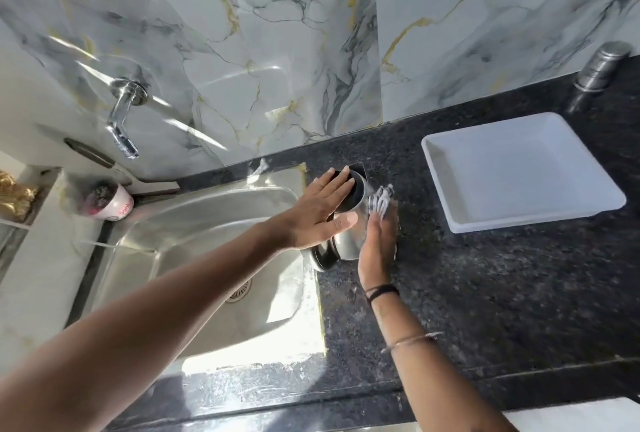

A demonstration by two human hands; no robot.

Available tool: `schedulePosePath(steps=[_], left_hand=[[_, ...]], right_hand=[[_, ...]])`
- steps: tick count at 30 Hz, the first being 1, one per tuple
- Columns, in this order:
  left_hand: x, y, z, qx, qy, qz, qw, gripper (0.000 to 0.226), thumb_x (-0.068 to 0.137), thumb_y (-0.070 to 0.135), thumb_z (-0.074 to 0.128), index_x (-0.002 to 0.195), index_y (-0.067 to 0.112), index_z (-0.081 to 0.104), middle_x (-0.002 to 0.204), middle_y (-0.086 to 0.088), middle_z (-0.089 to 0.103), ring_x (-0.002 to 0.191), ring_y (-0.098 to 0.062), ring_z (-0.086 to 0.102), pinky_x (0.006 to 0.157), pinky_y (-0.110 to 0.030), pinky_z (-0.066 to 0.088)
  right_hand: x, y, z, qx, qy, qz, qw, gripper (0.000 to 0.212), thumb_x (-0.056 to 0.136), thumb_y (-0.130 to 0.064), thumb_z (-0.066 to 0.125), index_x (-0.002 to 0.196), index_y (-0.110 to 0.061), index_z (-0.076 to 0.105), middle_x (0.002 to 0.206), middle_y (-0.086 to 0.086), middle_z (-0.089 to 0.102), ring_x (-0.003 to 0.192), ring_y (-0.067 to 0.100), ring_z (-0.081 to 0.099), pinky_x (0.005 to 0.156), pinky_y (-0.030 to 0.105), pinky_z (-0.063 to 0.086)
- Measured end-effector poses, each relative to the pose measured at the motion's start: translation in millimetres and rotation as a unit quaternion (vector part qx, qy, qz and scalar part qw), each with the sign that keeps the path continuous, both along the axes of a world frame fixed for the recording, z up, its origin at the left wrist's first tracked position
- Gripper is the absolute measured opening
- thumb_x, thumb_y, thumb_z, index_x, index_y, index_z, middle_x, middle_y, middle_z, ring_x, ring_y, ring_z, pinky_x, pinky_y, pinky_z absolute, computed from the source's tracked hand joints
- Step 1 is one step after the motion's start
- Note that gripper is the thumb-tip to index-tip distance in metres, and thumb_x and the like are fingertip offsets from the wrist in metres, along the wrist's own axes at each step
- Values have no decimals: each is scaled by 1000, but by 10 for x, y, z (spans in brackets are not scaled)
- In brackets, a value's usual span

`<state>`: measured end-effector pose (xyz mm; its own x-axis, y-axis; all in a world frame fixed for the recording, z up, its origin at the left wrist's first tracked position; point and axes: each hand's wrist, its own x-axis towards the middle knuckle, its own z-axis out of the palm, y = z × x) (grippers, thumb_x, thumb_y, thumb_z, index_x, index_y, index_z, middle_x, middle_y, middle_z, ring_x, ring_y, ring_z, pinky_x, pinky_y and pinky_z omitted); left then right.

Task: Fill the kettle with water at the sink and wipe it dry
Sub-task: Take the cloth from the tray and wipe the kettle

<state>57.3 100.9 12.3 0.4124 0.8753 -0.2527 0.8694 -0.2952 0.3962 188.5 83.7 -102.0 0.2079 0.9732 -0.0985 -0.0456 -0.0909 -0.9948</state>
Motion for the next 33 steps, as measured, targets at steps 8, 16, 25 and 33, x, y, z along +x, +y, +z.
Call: schedulePosePath(steps=[8, 16, 25, 33], left_hand=[[15, 8, -63, 1, -29, 20, 999, 106, 76, 88, 2, 156, 19, -1, 164, 5, -14, 149, -13, -22, 117, -36, -14], [105, -9, 33, 2, -10, 28, 1000, 118, 71, 92, 4, 156, 11, 10, 166, -1, -8, 150, -19, -18, 121, -49, -6], [169, -27, 82, -15, -41, 61, 997, 120, 67, 93, -3, 156, 13, 3, 165, 0, -9, 149, -19, -20, 120, -49, -9], [203, -41, 135, -32, -68, 89, 993, 119, 66, 93, -3, 156, 15, 1, 165, 2, -11, 149, -16, -21, 119, -43, -15]], right_hand=[[-114, -566, -182, 84, -203, 98, 971, 70, 100, -60, 11, 157, -25, -9, 167, 4, -15, 153, 17, -11, 123, 45, 1], [269, 595, 162, 12, -100, 105, 989, 78, 93, -70, 10, 139, -23, 52, 131, -9, 61, 125, 16, 56, 96, 16, 39], [226, 495, 93, -149, 19, 93, 984, 88, 88, -76, 15, 152, -20, 34, 158, 10, 37, 140, 27, 41, 115, 48, 33], [-372, -206, 250, -174, 87, -62, 979, 75, 102, -44, 28, 157, -2, 1, 165, 23, -4, 153, 31, -1, 123, 46, 4]])
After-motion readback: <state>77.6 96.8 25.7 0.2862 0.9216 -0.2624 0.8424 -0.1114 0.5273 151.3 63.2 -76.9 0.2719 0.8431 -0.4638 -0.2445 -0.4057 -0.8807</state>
